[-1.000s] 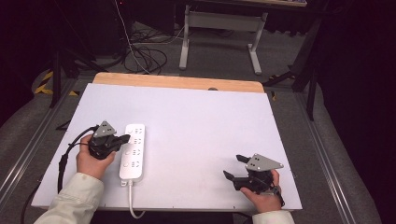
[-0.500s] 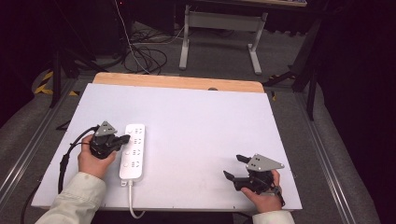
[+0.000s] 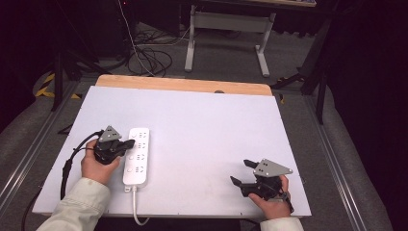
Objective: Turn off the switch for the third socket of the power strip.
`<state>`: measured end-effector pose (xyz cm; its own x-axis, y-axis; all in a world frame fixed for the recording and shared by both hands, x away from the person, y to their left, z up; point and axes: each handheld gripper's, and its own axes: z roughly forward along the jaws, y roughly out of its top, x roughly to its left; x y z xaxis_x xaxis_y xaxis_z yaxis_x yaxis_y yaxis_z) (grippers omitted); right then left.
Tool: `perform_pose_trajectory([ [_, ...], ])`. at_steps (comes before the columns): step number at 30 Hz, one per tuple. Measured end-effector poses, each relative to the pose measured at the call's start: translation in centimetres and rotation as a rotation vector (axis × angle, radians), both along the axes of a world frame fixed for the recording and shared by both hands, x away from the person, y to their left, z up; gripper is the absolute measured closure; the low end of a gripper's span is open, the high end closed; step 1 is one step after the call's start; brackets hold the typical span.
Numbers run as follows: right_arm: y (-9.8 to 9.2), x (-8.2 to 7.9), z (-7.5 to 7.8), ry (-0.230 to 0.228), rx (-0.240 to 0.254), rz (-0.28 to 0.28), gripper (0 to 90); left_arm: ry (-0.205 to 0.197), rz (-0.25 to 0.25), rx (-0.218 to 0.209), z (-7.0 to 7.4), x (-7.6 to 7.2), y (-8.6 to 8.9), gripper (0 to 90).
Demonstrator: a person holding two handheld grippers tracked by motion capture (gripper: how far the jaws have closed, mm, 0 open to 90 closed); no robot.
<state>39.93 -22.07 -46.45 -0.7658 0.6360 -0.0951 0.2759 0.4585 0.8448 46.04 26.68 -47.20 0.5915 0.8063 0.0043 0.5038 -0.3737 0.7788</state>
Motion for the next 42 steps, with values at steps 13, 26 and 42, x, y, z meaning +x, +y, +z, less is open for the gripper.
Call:
perform_pose_trajectory([
  [13,0.03,0.01,-0.01,-0.003,-0.003,0.001,25.4,-0.007,0.010,0.021,0.04,-0.15,-0.28,90.0],
  [26,0.03,0.00,-0.02,-0.002,-0.005,0.000,25.4,-0.019,0.018,0.068,0.18,-0.40,-0.88,90.0],
  [42,0.02,0.07,-0.09,0.000,-0.008,-0.004,25.4,0.000,0.020,0.077,0.33,-0.08,-0.87,90.0],
])
